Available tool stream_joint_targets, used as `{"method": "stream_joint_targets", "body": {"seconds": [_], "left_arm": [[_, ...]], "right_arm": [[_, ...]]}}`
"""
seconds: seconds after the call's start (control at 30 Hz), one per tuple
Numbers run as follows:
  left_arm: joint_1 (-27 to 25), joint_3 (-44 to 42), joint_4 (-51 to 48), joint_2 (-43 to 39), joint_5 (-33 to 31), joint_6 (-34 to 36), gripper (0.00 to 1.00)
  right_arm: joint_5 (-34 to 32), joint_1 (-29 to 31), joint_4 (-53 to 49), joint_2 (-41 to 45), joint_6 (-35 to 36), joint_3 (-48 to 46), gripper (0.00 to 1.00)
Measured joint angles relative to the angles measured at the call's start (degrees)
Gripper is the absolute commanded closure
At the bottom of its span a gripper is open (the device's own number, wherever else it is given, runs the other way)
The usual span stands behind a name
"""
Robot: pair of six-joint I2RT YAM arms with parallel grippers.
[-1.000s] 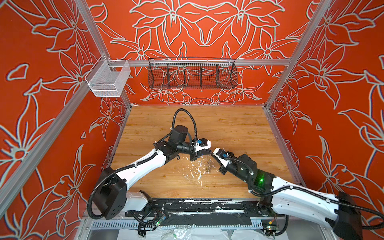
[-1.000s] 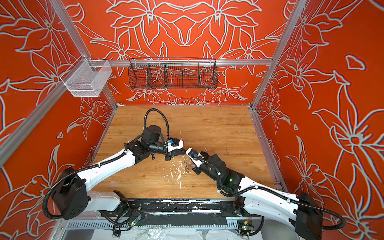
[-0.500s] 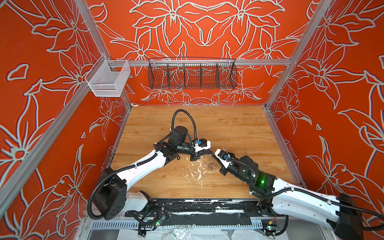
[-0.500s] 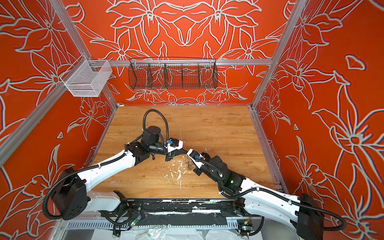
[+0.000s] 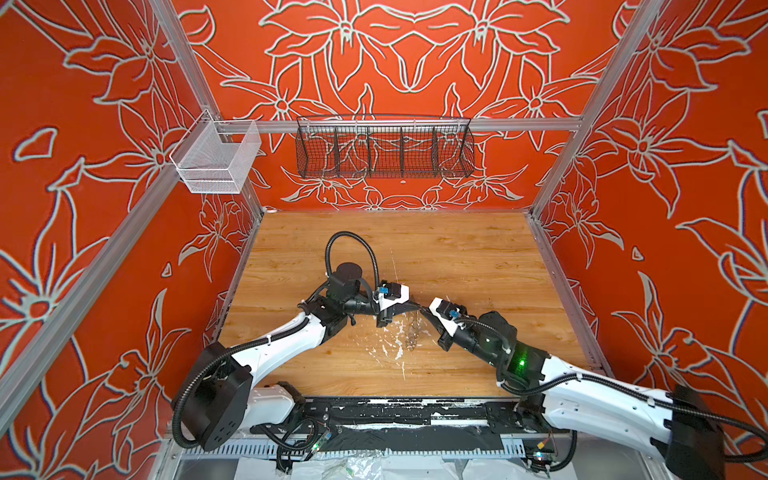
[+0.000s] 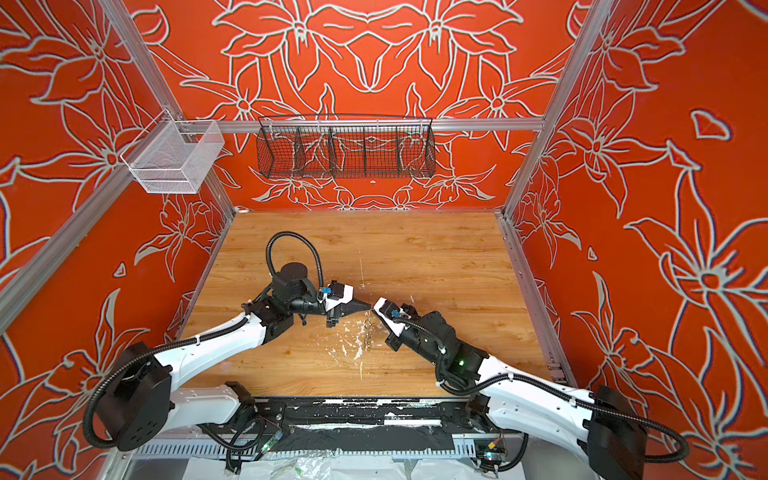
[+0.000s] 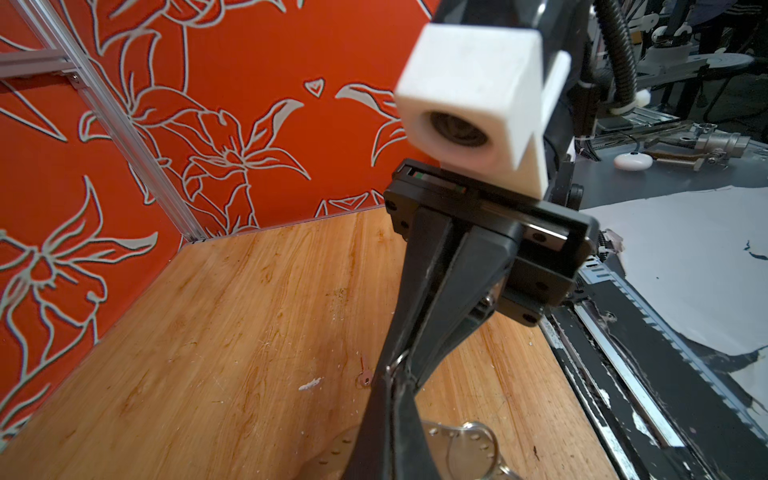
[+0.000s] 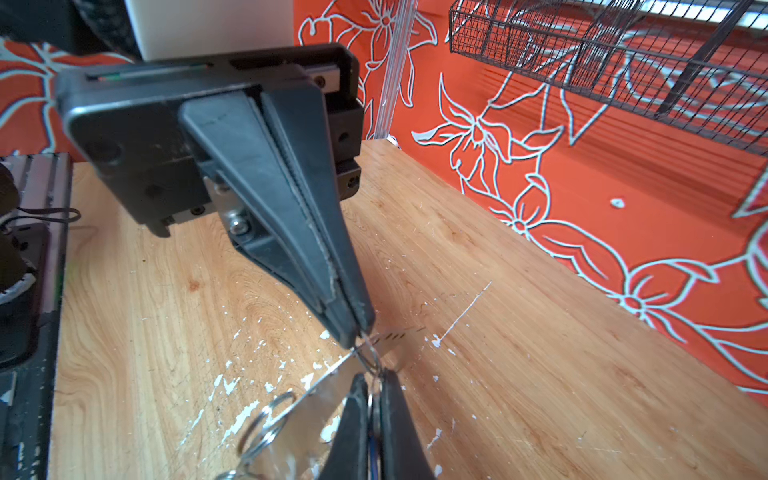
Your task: Put the keys on the keyring
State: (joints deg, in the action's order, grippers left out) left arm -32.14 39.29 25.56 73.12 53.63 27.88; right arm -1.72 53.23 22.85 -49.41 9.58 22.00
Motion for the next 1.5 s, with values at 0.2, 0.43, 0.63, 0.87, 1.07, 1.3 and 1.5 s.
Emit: {"method": "stream_joint_targets", "body": {"seconds": [0.2, 0.43, 0.63, 0.87, 1.07, 1.3, 1.5], "left_arm": [[0.3, -1.7, 5.2, 0.0, 0.4, -0.9, 1.00], [0.4, -4.3, 10.5, 0.0, 0.4, -2.3, 0.99], [0.7, -4.6, 12.6, -0.3, 0.2, -3.9, 0.77], [0.8, -1.7, 9.0, -0.3, -1.9, -3.6, 0.68], [0.6, 2.0, 1.8, 0.3, -8.5, -2.1, 0.66], [0.6, 3.6, -1.0, 2.1, -12.8, -2.3, 0.66], [2.3, 4.2, -1.7, 3.3, -12.4, -4.7, 0.66]], "right_arm": [[5.7, -3.1, 1.1, -0.2, -2.7, 0.0, 1.00], [9.9, -4.8, 1.4, -1.5, -5.7, 0.3, 1.00], [6.6, -6.4, -2.7, 0.0, -7.2, 1.4, 1.00], [0.0, -7.5, -14.4, 0.4, -9.0, 8.1, 1.00], [-3.5, -7.4, -21.4, -2.9, -9.1, 13.9, 1.00], [-4.2, -5.1, -23.5, -5.0, -1.4, 13.8, 1.00], [-8.0, -4.0, -31.1, -13.0, 8.9, 20.2, 1.00]]}}
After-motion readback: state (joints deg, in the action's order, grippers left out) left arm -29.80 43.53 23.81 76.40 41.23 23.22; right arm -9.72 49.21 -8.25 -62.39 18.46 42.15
